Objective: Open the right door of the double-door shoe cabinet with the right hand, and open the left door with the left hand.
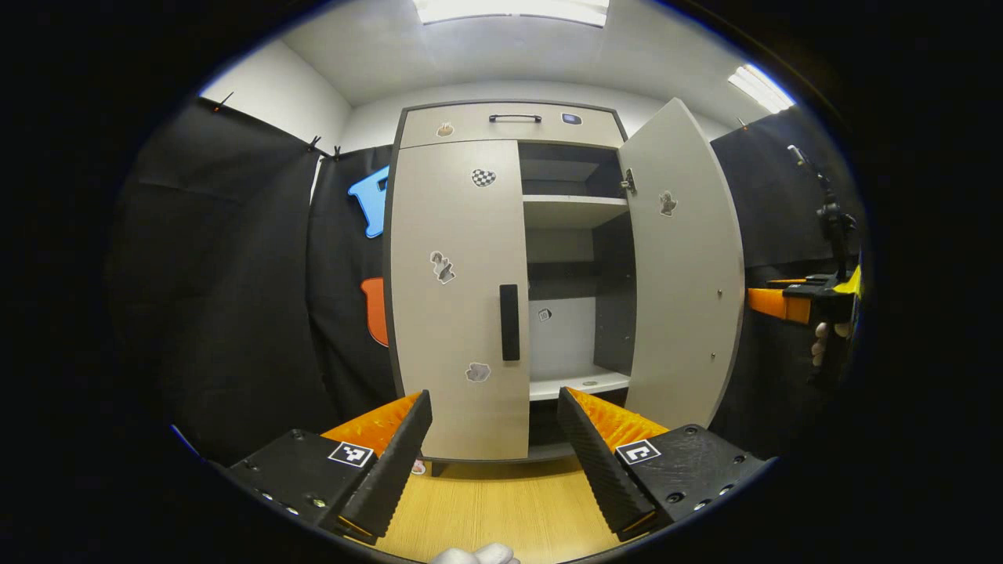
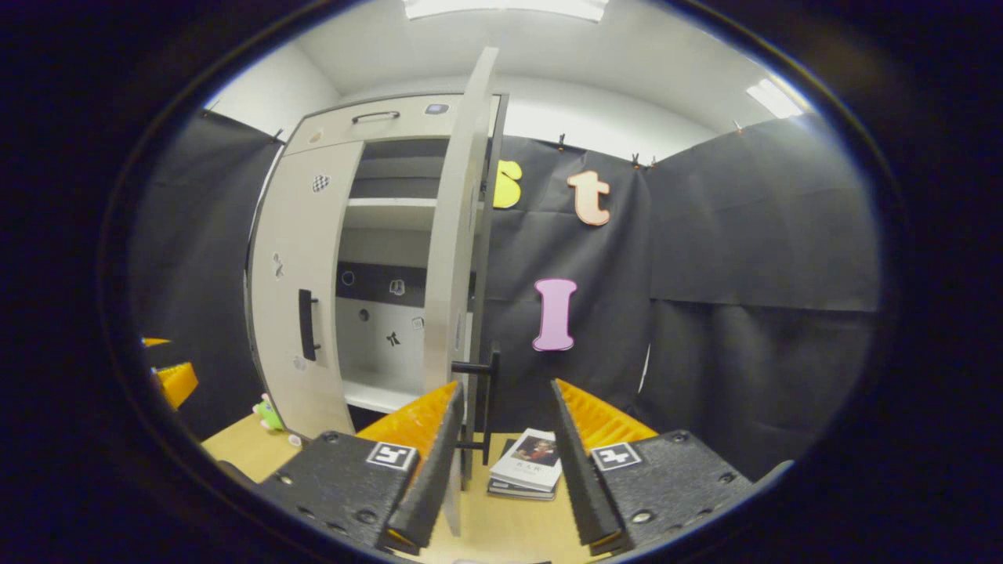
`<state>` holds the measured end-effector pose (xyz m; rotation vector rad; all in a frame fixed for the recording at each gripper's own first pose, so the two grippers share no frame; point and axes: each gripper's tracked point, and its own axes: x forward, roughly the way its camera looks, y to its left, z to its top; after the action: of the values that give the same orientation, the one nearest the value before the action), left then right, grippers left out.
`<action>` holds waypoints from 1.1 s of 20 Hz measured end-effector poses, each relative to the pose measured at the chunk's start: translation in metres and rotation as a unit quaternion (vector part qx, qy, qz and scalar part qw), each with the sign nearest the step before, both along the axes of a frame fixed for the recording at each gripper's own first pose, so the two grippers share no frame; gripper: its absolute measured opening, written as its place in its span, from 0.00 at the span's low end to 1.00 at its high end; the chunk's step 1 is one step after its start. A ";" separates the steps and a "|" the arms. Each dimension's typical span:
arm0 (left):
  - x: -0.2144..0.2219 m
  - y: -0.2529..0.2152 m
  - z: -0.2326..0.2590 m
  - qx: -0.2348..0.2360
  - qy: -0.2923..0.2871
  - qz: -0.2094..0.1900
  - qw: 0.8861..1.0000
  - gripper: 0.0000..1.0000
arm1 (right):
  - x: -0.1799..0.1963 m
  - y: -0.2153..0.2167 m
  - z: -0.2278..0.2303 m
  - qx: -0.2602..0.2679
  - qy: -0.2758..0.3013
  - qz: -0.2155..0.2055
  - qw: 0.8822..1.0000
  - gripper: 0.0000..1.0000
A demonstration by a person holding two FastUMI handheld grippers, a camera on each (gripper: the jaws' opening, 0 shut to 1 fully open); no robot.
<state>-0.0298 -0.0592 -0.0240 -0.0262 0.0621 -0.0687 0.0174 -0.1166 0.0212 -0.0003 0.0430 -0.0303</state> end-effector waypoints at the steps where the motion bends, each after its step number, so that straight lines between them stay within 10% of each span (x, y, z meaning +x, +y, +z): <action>1: 0.001 0.004 0.000 0.001 -0.002 0.002 1.000 0.96 | -0.006 0.010 0.000 0.013 -0.003 0.005 1.000 0.78; 4: 0.001 0.015 -0.006 0.006 0.001 0.003 1.000 0.96 | -0.020 0.042 -0.018 0.034 0.011 0.009 0.999 1.00; 11: 0.009 0.037 -0.016 0.017 0.005 0.006 1.000 0.96 | -0.042 0.138 -0.062 0.022 0.035 0.070 0.997 1.00; 22: 0.092 0.018 -0.005 0.006 -0.019 -0.022 1.000 0.96 | -0.039 0.152 -0.055 0.023 0.043 0.059 0.997 1.00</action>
<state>0.0618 -0.0409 -0.0293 -0.0106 0.0246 -0.1119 -0.0217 0.0351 -0.0339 0.0410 0.1294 0.0890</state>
